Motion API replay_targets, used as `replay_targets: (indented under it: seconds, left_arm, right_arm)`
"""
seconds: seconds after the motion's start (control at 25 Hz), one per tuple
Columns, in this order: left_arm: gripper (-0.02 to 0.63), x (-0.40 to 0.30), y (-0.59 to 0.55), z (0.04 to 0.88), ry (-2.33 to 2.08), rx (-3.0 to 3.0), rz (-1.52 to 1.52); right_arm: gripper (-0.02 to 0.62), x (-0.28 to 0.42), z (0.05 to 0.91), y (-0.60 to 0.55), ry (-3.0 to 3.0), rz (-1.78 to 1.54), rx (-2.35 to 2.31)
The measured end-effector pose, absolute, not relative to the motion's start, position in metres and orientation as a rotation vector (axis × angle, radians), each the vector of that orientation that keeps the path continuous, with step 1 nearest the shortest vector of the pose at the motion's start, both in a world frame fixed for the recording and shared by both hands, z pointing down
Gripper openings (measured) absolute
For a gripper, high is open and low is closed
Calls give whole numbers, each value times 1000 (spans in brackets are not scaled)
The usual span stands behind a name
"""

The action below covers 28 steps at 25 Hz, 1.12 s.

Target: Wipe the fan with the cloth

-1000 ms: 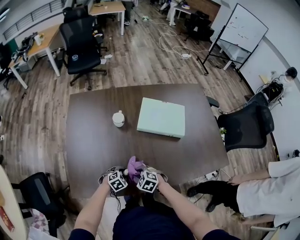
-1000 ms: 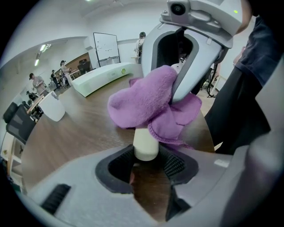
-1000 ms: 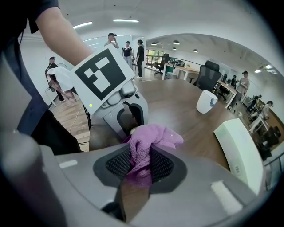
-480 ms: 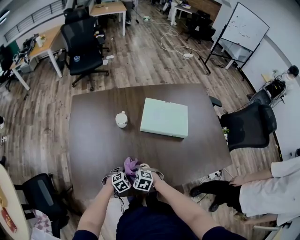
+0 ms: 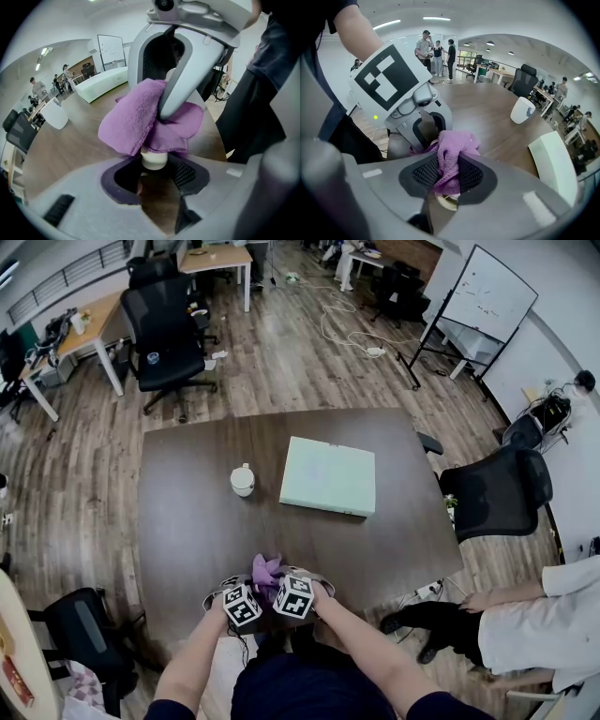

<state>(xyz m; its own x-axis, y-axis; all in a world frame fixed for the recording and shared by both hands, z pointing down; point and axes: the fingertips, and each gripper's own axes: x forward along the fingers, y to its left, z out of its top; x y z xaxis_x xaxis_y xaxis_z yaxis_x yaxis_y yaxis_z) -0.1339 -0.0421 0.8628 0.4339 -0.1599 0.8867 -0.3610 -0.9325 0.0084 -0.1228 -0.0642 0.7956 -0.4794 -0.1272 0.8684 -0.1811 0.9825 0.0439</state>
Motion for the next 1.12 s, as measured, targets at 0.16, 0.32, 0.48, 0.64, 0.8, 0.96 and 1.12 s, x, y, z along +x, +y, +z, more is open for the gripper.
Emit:
replay_targets:
  seconds: [0.16, 0.32, 0.48, 0.64, 0.8, 0.96, 1.12]
  left_arm:
    - [181, -135, -41, 863, -454, 2487, 1506]
    - [181, -134, -42, 861, -459, 2487, 1509]
    - [181, -133, -44, 863, -462, 2483, 1524]
    - [181, -132, -44, 862, -463, 2477, 1529]
    - [181, -134, -45, 863, -468, 2479, 1545]
    - [181, -135, -40, 864, -468, 2469, 1542]
    - [181, -133, -41, 862, -481, 2465, 1547]
  right_arm:
    - [107, -114, 790, -73, -2090, 89, 275]
    - [107, -95, 789, -82, -2086, 127, 331]
    - [107, -76, 789, -91, -2089, 184, 396]
    - [109, -58, 787, -98, -2081, 223, 461]
    - [107, -40, 788, -99, -2077, 272, 520]
    - [107, -25, 793, -93, -2055, 303, 566]
    - [109, -5, 802, -81, -2022, 328, 578]
